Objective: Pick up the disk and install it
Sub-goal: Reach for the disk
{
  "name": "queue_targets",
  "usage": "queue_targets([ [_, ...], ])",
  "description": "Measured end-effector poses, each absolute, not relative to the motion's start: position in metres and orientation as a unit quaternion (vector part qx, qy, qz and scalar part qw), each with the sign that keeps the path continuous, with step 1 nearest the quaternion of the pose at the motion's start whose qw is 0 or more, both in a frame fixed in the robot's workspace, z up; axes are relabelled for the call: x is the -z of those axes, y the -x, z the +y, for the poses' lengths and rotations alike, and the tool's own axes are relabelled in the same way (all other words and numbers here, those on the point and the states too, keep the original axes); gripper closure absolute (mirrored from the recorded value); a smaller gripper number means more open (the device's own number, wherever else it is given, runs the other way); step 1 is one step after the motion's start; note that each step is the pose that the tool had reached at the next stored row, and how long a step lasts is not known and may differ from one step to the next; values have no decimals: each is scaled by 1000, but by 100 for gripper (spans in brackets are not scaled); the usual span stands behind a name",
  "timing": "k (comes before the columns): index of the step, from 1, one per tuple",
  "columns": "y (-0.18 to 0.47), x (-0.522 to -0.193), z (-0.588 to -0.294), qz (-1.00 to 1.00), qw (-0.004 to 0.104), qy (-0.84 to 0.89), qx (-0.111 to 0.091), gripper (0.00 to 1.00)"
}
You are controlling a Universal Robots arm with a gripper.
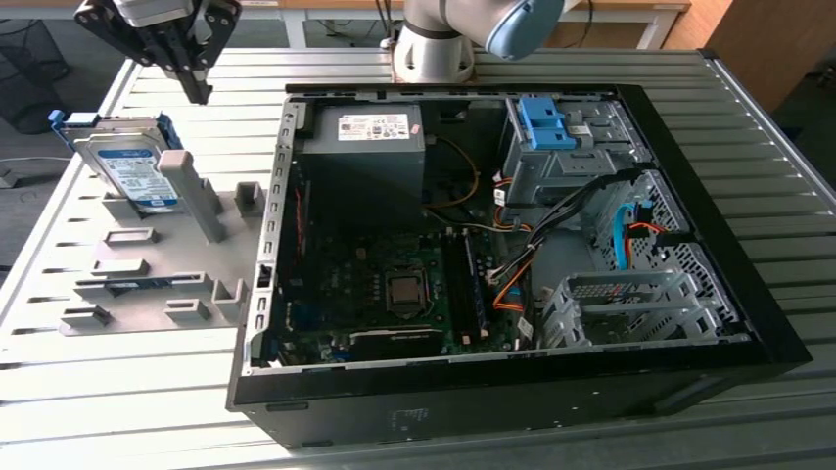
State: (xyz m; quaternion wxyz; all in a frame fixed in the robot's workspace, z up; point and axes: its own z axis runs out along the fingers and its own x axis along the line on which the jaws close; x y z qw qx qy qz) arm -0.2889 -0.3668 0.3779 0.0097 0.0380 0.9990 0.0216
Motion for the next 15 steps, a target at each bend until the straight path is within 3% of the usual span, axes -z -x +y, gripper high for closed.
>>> queue_targets([
  [15,295,-378,-366,999,10,-38,-22,89],
])
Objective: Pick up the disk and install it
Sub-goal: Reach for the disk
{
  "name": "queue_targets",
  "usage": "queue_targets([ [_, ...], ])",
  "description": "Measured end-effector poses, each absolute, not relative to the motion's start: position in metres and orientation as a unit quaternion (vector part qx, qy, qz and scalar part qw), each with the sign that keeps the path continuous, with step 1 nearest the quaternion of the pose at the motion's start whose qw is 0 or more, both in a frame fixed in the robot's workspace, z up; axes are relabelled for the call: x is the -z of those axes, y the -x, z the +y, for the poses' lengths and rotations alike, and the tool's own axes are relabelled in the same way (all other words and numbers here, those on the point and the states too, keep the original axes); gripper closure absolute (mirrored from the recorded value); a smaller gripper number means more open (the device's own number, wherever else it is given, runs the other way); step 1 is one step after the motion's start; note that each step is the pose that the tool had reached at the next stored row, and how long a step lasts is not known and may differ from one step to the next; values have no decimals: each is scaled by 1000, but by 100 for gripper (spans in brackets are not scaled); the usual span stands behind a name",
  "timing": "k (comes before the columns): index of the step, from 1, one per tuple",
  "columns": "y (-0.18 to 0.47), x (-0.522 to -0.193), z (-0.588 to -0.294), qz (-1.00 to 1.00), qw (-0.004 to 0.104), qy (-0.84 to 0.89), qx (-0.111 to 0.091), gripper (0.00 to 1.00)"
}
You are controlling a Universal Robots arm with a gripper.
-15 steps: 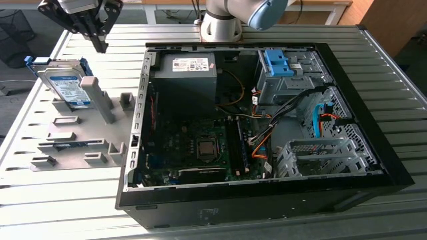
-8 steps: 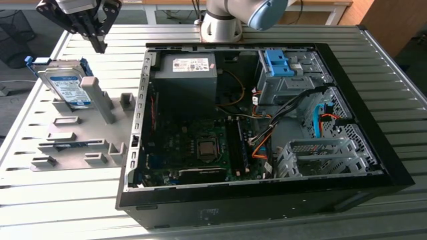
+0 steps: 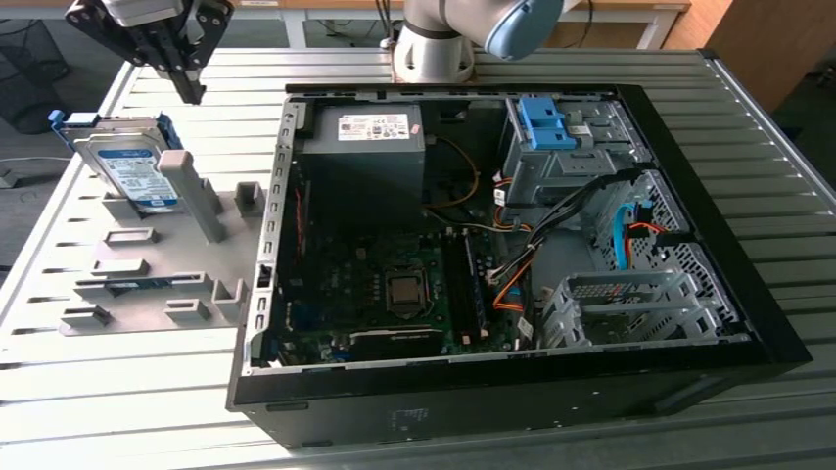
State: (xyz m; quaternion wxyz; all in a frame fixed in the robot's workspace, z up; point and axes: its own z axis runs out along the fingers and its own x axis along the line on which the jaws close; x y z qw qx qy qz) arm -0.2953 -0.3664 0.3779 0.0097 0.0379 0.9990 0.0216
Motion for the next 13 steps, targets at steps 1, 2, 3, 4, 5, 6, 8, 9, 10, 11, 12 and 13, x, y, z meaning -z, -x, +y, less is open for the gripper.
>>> queue_targets([
  [1,295,-378,-366,999,10,-38,-22,89],
  [2,295,-378,-366,999,10,-38,-22,89],
  [3,296,-378,-366,999,10,-38,-22,89],
  [4,296,-378,-366,999,10,-38,-22,89],
  [5,296,-378,-366,999,10,-38,-22,89],
  [6,297,-378,-366,999,10,-38,-22,89],
  [8,298,-378,-366,999,10,-38,-22,89],
  [9,298,-378,-366,999,10,-38,-22,89],
  [10,298,-378,-366,999,10,-38,-22,89],
  [11,299,-378,-366,999,10,-38,-22,89],
  [12,299,-378,-366,999,10,-38,-22,89],
  [13,300,-378,-366,999,10,-38,-22,89],
])
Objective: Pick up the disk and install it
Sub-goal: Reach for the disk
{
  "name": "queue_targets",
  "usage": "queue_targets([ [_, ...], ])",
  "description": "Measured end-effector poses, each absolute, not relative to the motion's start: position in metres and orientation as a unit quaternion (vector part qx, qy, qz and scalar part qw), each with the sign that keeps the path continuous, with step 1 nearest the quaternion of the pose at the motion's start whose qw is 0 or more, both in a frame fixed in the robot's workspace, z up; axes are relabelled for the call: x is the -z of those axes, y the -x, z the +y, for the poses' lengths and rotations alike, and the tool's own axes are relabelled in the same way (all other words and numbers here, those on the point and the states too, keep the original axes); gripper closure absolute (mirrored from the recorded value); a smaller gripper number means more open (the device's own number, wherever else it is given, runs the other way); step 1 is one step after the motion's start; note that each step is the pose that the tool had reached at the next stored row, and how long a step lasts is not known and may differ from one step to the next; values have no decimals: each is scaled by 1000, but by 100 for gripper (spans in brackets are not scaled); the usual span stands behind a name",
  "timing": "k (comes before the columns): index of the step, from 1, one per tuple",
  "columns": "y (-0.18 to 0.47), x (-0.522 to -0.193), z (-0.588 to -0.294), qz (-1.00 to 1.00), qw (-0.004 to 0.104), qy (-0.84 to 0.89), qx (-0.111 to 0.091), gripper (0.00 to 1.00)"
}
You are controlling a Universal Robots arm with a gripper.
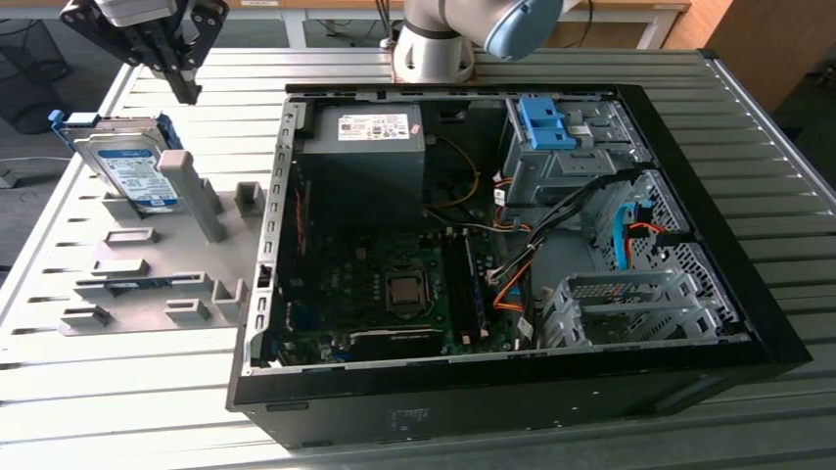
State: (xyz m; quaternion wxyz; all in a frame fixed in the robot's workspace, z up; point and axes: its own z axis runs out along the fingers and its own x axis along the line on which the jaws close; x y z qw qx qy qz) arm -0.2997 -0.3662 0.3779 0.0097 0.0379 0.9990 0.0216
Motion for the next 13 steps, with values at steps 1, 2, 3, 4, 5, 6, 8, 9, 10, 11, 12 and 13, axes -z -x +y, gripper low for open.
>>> queue_targets([
  [1,300,-378,-366,999,10,-38,-22,89],
  [2,301,-378,-366,999,10,-38,-22,89],
  [3,301,-378,-366,999,10,-38,-22,89],
  [4,301,-378,-366,999,10,-38,-22,89],
  [5,302,-378,-366,999,10,-38,-22,89],
  [6,302,-378,-365,999,10,-38,-22,89],
  [8,303,-378,-364,999,10,-38,-22,89],
  [9,303,-378,-363,999,10,-38,-22,89],
  [10,303,-378,-362,999,10,-38,-22,89],
  [11,303,-378,-362,999,10,-38,-22,89],
  [12,303,-378,-362,999,10,-38,-22,89],
  [13,304,-378,-361,999,10,-38,-22,89],
])
